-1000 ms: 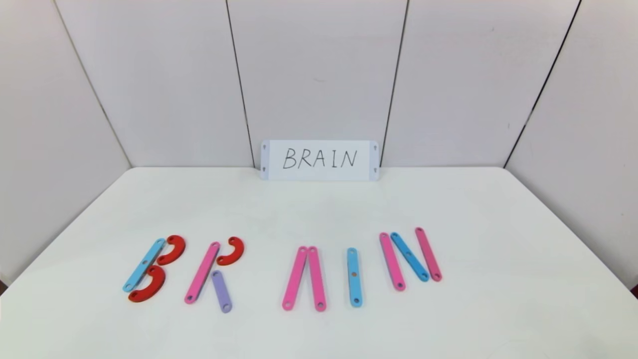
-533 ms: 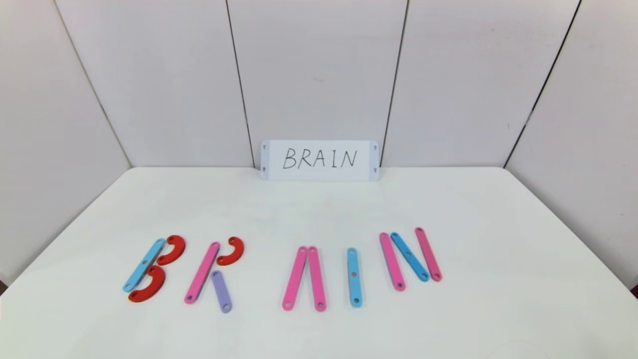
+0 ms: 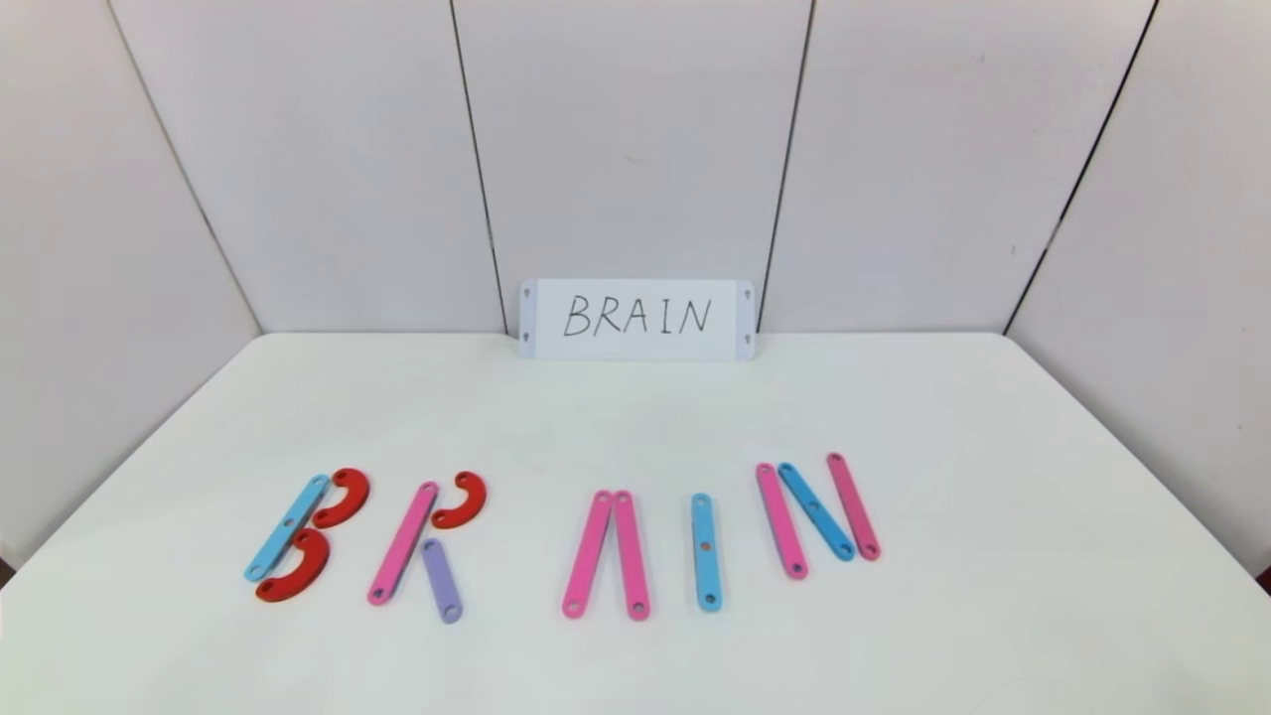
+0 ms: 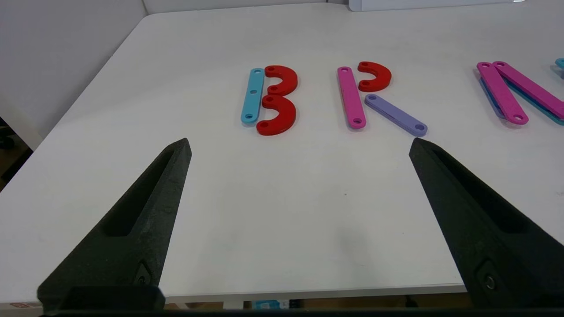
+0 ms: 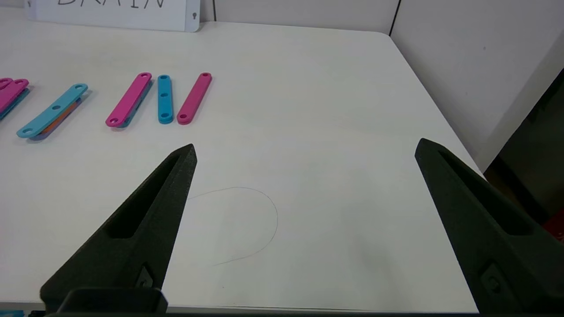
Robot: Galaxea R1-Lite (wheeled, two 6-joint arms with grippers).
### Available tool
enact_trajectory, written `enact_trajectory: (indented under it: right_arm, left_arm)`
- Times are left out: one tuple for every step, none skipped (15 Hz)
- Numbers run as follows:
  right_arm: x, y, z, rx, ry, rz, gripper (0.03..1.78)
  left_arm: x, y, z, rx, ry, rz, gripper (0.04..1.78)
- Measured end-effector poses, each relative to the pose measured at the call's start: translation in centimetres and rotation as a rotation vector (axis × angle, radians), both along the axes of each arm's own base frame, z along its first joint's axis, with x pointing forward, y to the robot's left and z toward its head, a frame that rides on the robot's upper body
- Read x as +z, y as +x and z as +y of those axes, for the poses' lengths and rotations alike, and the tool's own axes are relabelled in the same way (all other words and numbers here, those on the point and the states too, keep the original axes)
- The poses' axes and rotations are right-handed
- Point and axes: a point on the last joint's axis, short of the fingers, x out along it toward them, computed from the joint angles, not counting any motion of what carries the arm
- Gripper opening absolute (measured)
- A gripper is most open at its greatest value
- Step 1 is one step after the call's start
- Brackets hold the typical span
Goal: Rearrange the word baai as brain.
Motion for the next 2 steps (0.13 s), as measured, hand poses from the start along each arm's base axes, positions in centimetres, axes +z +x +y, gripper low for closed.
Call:
enact_trajectory:
  right_arm:
    - [0.00, 0.00, 0.00, 0.000, 0.008, 0.000, 1.74]
    - [0.03, 0.00, 0.00, 0.000, 0.014, -0.002, 1.74]
  left_arm:
    - [0.00, 0.00, 0.00, 0.001, -0.013, 0.000, 1.74]
    - [0.00, 0.00, 0.01, 0.002, -0.022, 0.000, 1.74]
